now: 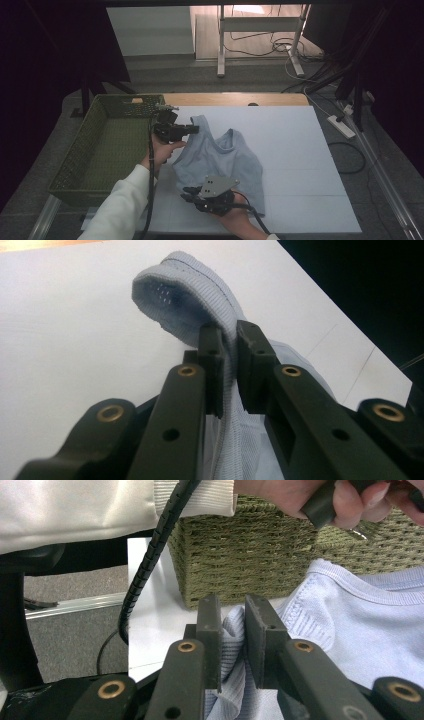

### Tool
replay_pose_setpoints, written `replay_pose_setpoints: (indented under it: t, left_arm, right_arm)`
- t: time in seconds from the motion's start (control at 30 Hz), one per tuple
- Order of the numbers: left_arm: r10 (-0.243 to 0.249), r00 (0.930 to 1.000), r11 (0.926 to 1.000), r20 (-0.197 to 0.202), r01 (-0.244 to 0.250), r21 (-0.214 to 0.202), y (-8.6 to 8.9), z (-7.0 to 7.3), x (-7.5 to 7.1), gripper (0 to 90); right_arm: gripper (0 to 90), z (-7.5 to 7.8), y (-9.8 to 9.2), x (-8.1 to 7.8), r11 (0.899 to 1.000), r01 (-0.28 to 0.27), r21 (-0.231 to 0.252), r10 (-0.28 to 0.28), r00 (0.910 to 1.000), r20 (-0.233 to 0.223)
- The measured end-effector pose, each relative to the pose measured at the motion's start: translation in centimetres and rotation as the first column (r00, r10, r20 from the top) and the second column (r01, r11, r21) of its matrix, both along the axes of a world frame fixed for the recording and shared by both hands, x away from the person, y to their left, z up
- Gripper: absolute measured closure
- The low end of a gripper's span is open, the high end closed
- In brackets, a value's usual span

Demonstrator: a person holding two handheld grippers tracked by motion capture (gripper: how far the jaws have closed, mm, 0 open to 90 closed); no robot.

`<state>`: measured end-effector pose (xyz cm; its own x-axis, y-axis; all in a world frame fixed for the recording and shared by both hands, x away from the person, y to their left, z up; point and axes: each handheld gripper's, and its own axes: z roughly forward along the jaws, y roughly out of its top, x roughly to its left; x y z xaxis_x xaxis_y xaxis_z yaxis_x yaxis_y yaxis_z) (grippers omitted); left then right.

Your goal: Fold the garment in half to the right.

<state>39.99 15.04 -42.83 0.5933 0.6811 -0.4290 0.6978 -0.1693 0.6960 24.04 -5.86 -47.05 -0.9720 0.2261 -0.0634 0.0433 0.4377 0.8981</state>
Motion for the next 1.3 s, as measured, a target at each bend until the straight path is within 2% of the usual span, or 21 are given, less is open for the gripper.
replay_pose_setpoints:
  t: [0.37,0.53,0.63,0.87,1.3]
  left_arm:
    - [0.019,0.9998,0.9998,-0.005,-0.019,0.003,0.8,0.0,0.2,81.8]
    - [0.032,0.9994,0.9995,0.009,-0.032,-0.002,1.6,0.9,0.1,81.7]
    - [0.036,0.9994,0.9993,0.001,-0.036,0.012,1.7,0.9,0.1,81.6]
    - [0.039,0.999,0.9986,-0.021,-0.038,0.038,0.9,0.0,0.3,81.5]
    - [0.055,0.9979,0.9963,-0.034,-0.053,0.067,0.5,-0.8,0.6,81.2]
  right_arm:
    - [77.6,0.0,0.9,0.6,1.0,-0.001,0.016,0.001,1.0,-0.005]
    - [77.6,1.3,1.3,0.1,0.998,-0.012,0.059,0.01,0.9994,0.034]
    - [77.6,1.9,1.2,0.1,0.997,-0.004,0.076,0.001,0.9988,0.048]
    - [77.6,0.9,0.3,0.4,0.998,0.028,0.062,-0.029,0.9995,0.01]
    - [77.6,0.6,-1.0,0.0,0.998,0.046,0.05,-0.046,0.9989,0.008]
